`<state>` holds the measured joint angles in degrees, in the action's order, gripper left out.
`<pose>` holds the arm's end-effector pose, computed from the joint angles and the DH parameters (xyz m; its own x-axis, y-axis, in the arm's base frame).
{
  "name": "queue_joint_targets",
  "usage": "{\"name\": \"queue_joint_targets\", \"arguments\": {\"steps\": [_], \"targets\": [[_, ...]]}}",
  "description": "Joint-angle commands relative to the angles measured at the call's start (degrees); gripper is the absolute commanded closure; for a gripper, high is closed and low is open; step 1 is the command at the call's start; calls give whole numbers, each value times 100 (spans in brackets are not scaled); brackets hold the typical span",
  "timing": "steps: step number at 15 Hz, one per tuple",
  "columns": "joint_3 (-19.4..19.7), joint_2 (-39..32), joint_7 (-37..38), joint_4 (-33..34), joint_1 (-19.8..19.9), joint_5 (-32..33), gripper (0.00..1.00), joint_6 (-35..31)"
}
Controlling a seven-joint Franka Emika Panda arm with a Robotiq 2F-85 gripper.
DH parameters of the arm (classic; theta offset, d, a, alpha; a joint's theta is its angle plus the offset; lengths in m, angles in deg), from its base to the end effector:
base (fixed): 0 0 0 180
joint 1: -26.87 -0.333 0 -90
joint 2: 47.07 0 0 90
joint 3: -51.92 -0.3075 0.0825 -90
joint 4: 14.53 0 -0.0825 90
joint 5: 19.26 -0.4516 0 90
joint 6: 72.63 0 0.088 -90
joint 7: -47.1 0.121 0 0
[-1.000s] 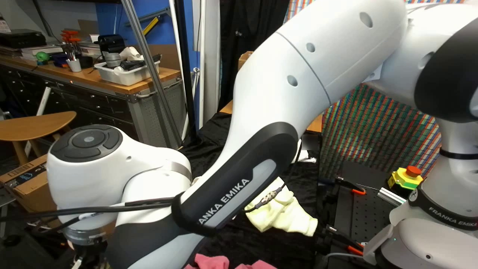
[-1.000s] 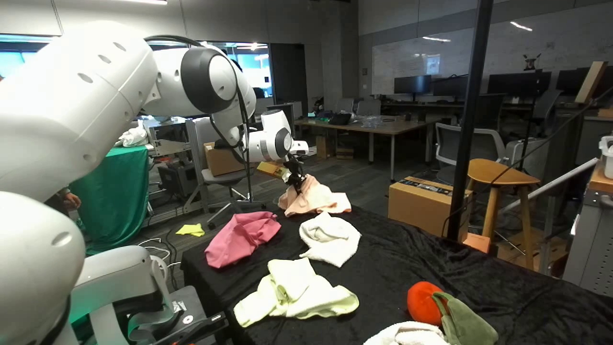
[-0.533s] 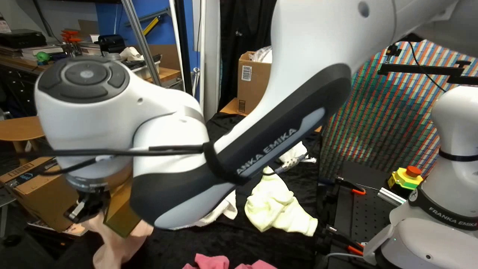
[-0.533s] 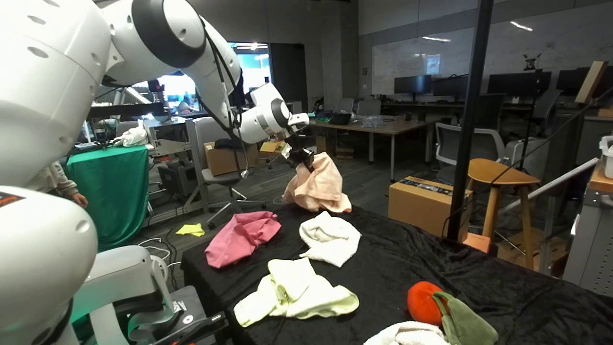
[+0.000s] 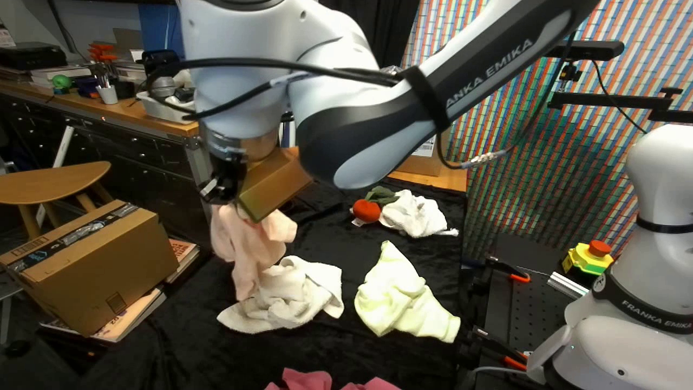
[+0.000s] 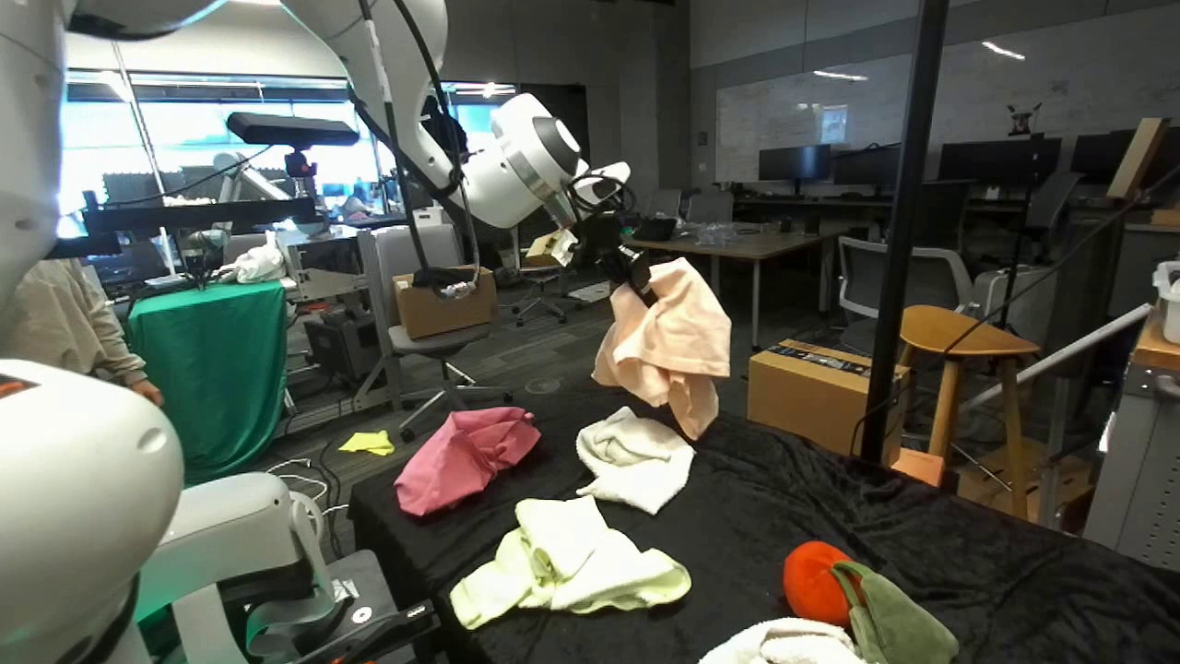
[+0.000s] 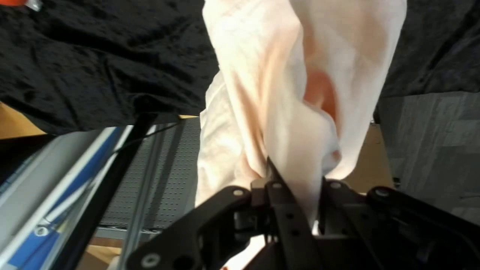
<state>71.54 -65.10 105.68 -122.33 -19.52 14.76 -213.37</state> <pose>0.6275 0.3223 0.3220 0.8500 -0.0390 0.5254 -0.1566 -0.9709 0.1813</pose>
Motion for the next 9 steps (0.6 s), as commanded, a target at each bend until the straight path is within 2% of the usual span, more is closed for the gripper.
{"name": "queue_joint_targets", "arguments": {"steps": [1,6,9], "targets": [[-426,1175,757,-1037,827,594,91,197],[-1130,2143,1111,-2017,2644,495,91,160],[-1223,2524,856,-2557,3621,223,91,-44]]}}
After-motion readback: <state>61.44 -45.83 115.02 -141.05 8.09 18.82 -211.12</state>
